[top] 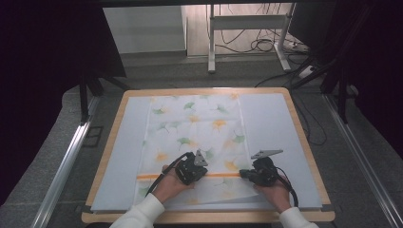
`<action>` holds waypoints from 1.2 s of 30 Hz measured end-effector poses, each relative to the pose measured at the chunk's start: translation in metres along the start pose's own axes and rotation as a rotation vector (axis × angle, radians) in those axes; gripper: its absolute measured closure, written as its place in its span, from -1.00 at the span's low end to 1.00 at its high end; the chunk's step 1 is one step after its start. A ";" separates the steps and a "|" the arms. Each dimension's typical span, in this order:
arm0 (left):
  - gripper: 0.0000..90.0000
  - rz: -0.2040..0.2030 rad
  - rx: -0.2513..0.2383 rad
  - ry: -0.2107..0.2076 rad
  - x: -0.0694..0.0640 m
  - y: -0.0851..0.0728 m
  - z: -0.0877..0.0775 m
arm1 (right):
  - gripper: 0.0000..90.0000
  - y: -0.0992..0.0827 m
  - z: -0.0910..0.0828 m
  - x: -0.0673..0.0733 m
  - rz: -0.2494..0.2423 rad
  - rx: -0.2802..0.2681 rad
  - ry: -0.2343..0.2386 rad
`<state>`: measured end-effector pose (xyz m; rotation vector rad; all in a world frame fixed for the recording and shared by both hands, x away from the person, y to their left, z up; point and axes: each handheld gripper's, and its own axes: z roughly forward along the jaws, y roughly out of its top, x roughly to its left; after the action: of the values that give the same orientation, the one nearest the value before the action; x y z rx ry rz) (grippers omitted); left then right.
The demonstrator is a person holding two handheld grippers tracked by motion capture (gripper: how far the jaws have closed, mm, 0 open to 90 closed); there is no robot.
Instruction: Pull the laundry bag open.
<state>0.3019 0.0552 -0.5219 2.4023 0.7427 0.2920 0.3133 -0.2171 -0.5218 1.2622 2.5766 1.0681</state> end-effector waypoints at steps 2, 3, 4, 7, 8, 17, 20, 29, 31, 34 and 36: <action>1.00 -0.008 0.001 0.001 0.002 -0.001 -0.001 | 0.99 0.000 0.000 0.000 -0.001 -0.001 -0.001; 1.00 -0.011 0.003 0.001 0.003 -0.002 -0.002 | 0.99 0.000 0.000 0.000 -0.001 -0.001 -0.002; 1.00 -0.016 0.004 -0.002 0.004 -0.003 -0.002 | 0.99 0.000 0.000 0.000 0.000 -0.001 -0.002; 1.00 -0.026 0.009 0.001 0.006 -0.007 -0.005 | 0.99 -0.001 0.000 0.000 0.001 -0.002 -0.001; 1.00 -0.030 0.009 0.003 0.007 -0.008 -0.006 | 0.99 -0.001 0.000 0.000 0.001 -0.002 -0.001; 1.00 -0.048 0.011 0.009 0.011 -0.016 -0.011 | 0.99 -0.001 0.000 0.001 0.000 -0.005 -0.003; 1.00 -0.050 0.013 0.009 0.012 -0.017 -0.012 | 0.99 -0.001 0.000 0.001 0.001 -0.006 -0.002; 1.00 -0.064 0.018 0.023 0.015 -0.025 -0.018 | 0.99 -0.001 0.000 0.000 0.001 -0.008 -0.001; 1.00 -0.062 0.019 0.028 0.016 -0.027 -0.019 | 0.99 -0.001 0.000 0.000 -0.001 -0.009 -0.002; 1.00 -0.054 0.023 0.043 0.015 -0.030 -0.021 | 0.99 -0.002 0.000 0.000 -0.003 -0.011 -0.002; 1.00 -0.047 0.029 0.047 0.016 -0.031 -0.022 | 0.99 -0.002 0.000 0.000 -0.002 -0.012 -0.001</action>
<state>0.2930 0.0955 -0.5222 2.4082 0.8288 0.3211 0.3120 -0.2178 -0.5228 1.2564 2.5662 1.0812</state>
